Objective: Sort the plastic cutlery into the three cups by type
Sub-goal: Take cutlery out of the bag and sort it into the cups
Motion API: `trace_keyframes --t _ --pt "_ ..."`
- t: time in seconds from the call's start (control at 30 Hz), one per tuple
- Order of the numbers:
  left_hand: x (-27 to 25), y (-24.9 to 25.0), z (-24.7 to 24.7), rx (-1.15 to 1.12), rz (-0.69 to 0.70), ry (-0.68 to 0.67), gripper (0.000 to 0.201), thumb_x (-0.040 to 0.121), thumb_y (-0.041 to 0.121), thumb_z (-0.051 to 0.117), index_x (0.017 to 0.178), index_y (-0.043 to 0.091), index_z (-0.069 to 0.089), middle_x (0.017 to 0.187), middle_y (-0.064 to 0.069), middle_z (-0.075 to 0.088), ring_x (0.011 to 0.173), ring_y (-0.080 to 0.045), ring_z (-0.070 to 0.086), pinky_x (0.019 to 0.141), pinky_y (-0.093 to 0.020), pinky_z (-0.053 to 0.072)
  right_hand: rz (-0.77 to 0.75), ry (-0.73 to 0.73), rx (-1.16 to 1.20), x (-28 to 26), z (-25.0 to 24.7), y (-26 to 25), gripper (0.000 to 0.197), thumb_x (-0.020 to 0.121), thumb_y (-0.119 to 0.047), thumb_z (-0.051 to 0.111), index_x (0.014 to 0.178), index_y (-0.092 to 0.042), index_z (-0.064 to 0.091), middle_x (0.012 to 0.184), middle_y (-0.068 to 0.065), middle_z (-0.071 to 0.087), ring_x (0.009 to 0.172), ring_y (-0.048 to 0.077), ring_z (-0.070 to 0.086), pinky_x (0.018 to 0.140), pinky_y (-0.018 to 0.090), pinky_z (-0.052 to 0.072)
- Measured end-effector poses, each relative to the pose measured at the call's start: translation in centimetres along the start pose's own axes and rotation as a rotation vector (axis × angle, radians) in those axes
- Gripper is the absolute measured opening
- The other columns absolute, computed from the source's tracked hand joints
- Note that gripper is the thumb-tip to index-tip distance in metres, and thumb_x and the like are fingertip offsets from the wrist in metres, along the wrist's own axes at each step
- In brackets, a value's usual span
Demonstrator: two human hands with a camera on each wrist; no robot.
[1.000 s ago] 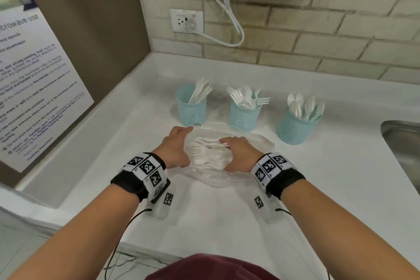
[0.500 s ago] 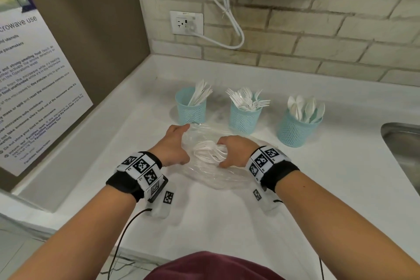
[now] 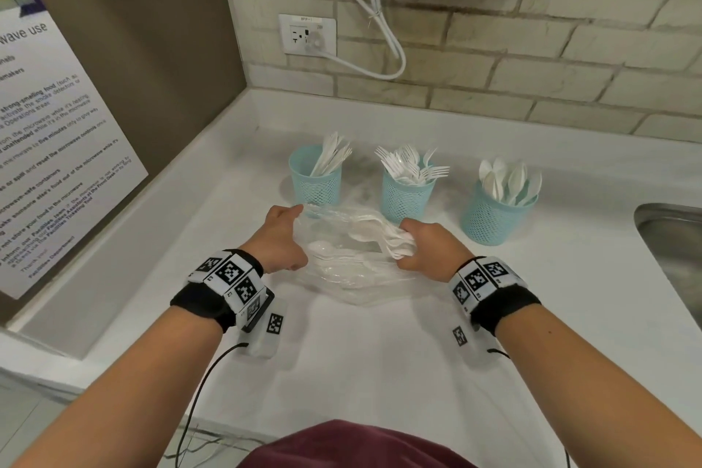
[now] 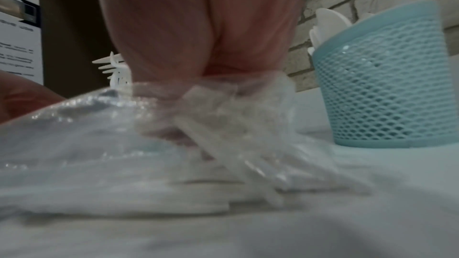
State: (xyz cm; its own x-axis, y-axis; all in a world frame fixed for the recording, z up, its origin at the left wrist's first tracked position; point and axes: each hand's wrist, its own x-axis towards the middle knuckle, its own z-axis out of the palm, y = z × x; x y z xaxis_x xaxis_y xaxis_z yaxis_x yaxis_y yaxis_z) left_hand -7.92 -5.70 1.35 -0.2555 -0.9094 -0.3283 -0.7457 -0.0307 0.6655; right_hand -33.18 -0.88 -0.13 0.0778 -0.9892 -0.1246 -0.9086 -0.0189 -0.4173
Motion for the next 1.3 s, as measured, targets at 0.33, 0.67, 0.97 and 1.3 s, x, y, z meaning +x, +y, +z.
trace_keyframes --t 0.33,0.67,0.97,1.3 --pt "-1.2 1.6 1.1 0.353 0.185 0.294 0.074 0.075 0.032 0.07 0.141 0.032 0.035 0.149 -0.002 0.015 0.137 -0.023 0.01 0.111 -0.038 0.019 -0.065 0.352 0.438 0.5 -2.2 -1.9 0.018 0.082 -0.012 0.066 0.098 -0.005 0.059 0.073 0.002 0.06 0.058 0.011 0.055 0.055 0.008 0.037" --pt "-0.4 6.4 4.2 -0.275 0.575 0.067 0.061 0.079 0.021 0.073 0.133 0.015 0.044 0.124 0.01 0.054 0.117 -0.004 0.05 0.097 -0.008 0.038 -0.134 0.381 0.956 1.0 -1.7 -7.8 0.031 0.092 -0.026 0.055 0.113 -0.006 0.065 0.103 0.004 0.07 0.086 -0.009 0.062 0.078 0.005 0.046" --pt "0.3 5.3 4.6 -0.39 0.657 0.147 0.059 0.087 0.012 0.054 0.141 0.012 0.029 0.135 0.002 0.044 0.12 0.013 0.043 0.103 -0.01 0.034 -0.176 0.217 1.019 1.0 -1.1 -9.1 0.032 0.09 -0.017 0.06 0.121 -0.02 0.059 0.111 -0.013 0.062 0.096 -0.018 0.056 0.08 -0.001 0.041" --pt "0.3 3.1 2.4 -0.381 0.516 0.177 0.062 0.093 0.017 0.052 0.146 0.019 0.021 0.126 0.006 0.049 0.113 -0.012 0.051 0.096 -0.032 0.044 -0.326 0.484 1.037 1.6 -6.0 -12.1 0.054 0.082 -0.029 0.07 0.129 -0.037 0.044 0.126 0.003 0.059 0.115 0.012 0.057 0.102 0.036 0.047"
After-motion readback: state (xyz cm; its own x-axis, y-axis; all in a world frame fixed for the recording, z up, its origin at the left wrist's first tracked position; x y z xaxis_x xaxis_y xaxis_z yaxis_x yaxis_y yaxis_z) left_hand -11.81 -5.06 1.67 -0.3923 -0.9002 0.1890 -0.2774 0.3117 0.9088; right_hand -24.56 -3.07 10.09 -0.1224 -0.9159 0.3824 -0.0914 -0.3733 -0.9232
